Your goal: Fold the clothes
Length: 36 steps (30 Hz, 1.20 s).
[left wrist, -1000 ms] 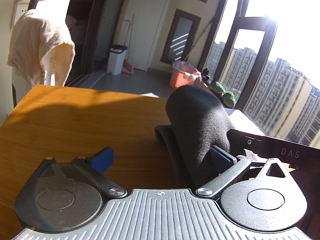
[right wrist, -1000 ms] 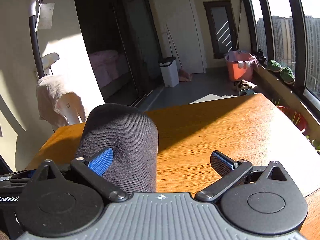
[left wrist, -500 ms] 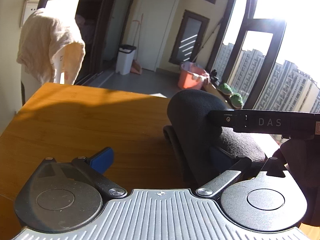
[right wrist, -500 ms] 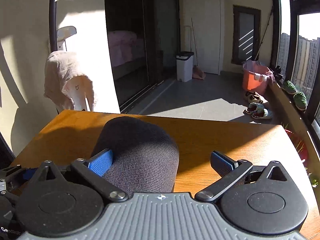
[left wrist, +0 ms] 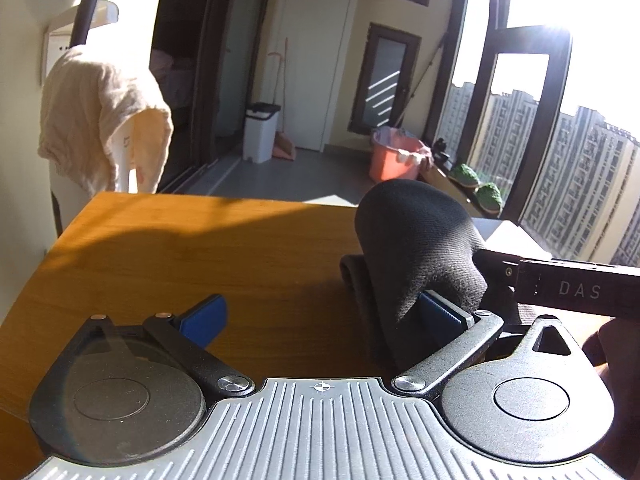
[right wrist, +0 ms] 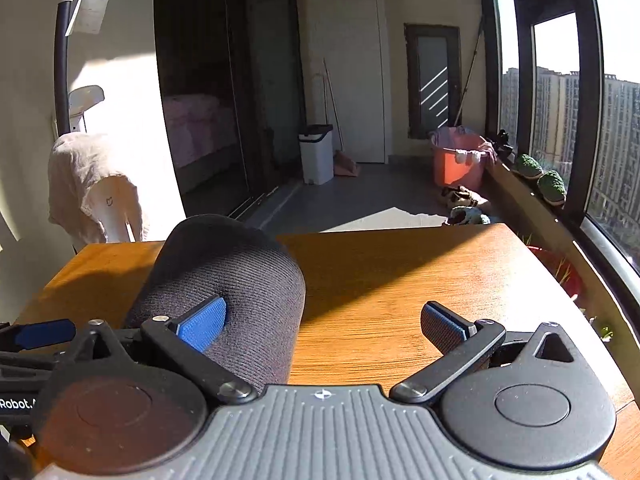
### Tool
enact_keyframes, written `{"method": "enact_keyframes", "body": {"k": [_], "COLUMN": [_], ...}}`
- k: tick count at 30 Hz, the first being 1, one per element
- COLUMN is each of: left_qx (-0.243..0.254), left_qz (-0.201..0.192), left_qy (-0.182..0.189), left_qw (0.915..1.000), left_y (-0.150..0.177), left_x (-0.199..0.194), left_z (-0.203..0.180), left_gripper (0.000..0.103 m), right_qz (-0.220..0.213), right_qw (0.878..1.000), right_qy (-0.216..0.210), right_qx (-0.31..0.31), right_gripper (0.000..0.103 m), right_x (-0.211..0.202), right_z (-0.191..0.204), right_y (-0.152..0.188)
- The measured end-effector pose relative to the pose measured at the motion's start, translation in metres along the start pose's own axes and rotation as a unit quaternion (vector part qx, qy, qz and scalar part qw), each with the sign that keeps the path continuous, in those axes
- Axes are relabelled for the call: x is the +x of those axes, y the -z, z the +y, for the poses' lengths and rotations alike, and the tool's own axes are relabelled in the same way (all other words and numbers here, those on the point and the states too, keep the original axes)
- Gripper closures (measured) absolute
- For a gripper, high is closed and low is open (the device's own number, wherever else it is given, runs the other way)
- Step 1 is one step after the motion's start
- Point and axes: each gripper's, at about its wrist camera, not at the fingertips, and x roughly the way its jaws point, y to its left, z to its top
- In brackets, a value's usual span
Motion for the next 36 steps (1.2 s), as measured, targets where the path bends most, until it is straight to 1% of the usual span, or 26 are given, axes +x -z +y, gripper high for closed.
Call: {"method": "enact_keyframes", "body": {"k": [2, 5, 8, 11, 14, 17, 20, 23, 26, 27, 29, 30, 31, 33, 34, 36], "left_qx": [0.001, -0.013, -0.018, -0.023, -0.028, -0.029, -0.034, -0.049, -0.055, -0.055, -0.062, -0.070, -0.075, -0.082, -0.077, -0.047], "left_qz": [-0.005, -0.004, 0.000, 0.003, 0.006, 0.006, 0.002, 0.007, 0.010, 0.010, 0.013, 0.008, -0.001, -0.020, -0.022, 0.001], "left_qy": [-0.003, 0.007, 0.008, 0.008, 0.009, 0.010, 0.018, 0.029, 0.035, 0.038, 0.059, 0.072, 0.073, 0.072, 0.063, 0.040], "left_qw": [1.0000, 0.9999, 0.9998, 0.9997, 0.9996, 0.9995, 0.9992, 0.9983, 0.9978, 0.9977, 0.9963, 0.9949, 0.9945, 0.9938, 0.9948, 0.9981], "left_y": [0.000, 0.001, -0.001, -0.002, -0.004, -0.003, 0.000, 0.002, 0.001, 0.000, -0.009, -0.015, -0.023, -0.040, -0.048, -0.056], "left_x": [-0.001, -0.005, -0.005, -0.005, -0.005, -0.003, -0.002, 0.000, 0.001, 0.000, -0.002, -0.005, -0.006, -0.008, -0.004, 0.016], "left_z": [-0.001, 0.000, 0.000, -0.001, -0.002, -0.001, 0.002, 0.008, 0.011, 0.012, 0.015, 0.018, 0.018, 0.019, 0.018, 0.012], "left_gripper": [0.000, 0.000, 0.000, 0.000, 0.000, 0.000, 0.000, 0.000, 0.000, 0.000, 0.000, 0.000, 0.000, 0.000, 0.000, 0.000], "right_qz": [0.004, 0.002, 0.000, 0.000, 0.000, 0.002, -0.012, -0.010, 0.026, 0.053, 0.077, 0.071, 0.065, 0.057, 0.054, 0.058], "right_qw": [1.000, 1.000, 1.000, 0.999, 1.000, 1.000, 1.000, 1.000, 1.000, 0.999, 0.997, 0.996, 0.996, 0.996, 0.997, 0.998], "right_qy": [-0.006, -0.009, -0.013, -0.026, -0.019, -0.018, -0.027, -0.025, -0.007, -0.013, -0.016, 0.002, 0.017, 0.019, 0.018, -0.001], "right_qx": [0.002, 0.024, 0.028, 0.026, 0.022, 0.021, 0.001, -0.009, 0.002, -0.003, -0.025, -0.047, -0.066, -0.061, -0.057, -0.037], "right_gripper": [0.000, 0.000, 0.000, 0.000, 0.000, 0.000, 0.000, 0.000, 0.000, 0.000, 0.000, 0.000, 0.000, 0.000, 0.000, 0.000], "right_x": [0.001, -0.014, -0.028, -0.037, -0.034, -0.032, -0.031, -0.010, 0.033, 0.047, 0.064, 0.066, 0.068, 0.065, 0.064, 0.059], "right_z": [-0.002, -0.010, -0.013, -0.014, -0.015, -0.016, -0.011, -0.006, -0.003, 0.000, 0.009, 0.017, 0.023, 0.023, 0.022, 0.014], "right_y": [-0.004, -0.003, 0.006, 0.016, 0.022, 0.017, 0.003, -0.021, -0.050, -0.055, -0.057, -0.056, -0.054, -0.050, -0.047, -0.044]}}
